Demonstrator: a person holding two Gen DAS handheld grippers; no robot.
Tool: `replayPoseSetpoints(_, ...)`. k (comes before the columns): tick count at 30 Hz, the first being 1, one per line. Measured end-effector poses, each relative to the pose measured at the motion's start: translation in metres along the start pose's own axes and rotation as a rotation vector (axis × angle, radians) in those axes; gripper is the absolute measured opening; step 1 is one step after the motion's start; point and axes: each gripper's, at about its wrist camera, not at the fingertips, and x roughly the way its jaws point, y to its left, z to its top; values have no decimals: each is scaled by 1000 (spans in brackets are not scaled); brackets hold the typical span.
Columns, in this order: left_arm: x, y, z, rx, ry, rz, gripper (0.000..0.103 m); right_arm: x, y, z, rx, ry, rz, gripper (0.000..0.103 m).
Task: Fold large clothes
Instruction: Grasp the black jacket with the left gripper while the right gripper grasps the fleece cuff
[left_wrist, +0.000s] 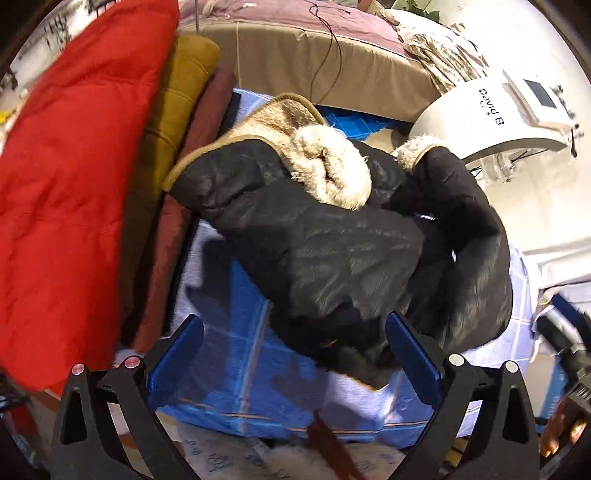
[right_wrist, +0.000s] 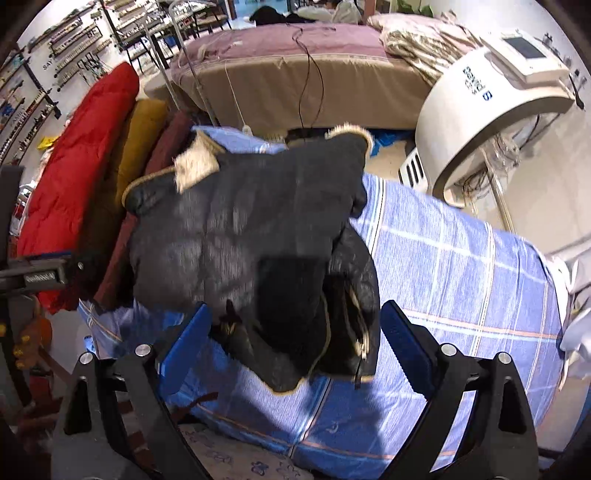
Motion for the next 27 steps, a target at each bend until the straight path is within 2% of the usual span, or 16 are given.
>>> replayPoseSetpoints(2,24,-2,7,-30,85,-47,97,1,0,36,-30,-50,16,92)
replayPoseSetpoints(5,60,-7,9,-101,211,-154,97,24,11,89,-122,-75,39,92)
replayPoseSetpoints(6,72,-11,9,-116,246,-194,96,42,17,111,-156,-62,76,92)
replayPoseSetpoints(8,87,-14,9,-148,289,-222,94,77,32,144,-174,18,159,92)
replayPoseSetpoints(10,97,-19,10,-165,289,-235,93,119,56,166,-176,129,279,92)
replayPoseSetpoints(13,107,-24,10,-161,295,-223,84,188,103,172,-227,289,309,92)
replayPoseSetpoints(14,106,-28,13,-160,302,-226,81,213,121,169,-275,331,266,92)
replayPoseSetpoints(16,112,-32,14,-155,311,-224,72,245,138,154,-323,366,126,92)
replayPoseSetpoints(17,115,-34,14,-147,309,-224,68,255,139,144,-324,380,111,92)
replayPoseSetpoints(18,118,-36,13,-146,313,-219,57,261,137,137,-298,394,150,89)
replayPoseSetpoints(19,121,-37,10,-149,322,-210,52,262,130,131,-259,401,208,82)
replayPoseSetpoints(20,122,-38,7,-153,320,-207,43,256,120,126,-209,396,279,56)
replayPoseSetpoints(21,122,-40,6,-151,316,-208,36,250,110,123,-167,379,315,40)
replayPoseSetpoints(24,113,-45,1,-113,290,-222,22,204,64,116,-46,247,328,28)
replayPoseSetpoints(25,106,-44,1,-99,274,-220,20,180,41,112,10,189,342,27)
replayPoseSetpoints(27,81,-45,4,-49,192,-187,16,133,-11,104,129,83,350,25)
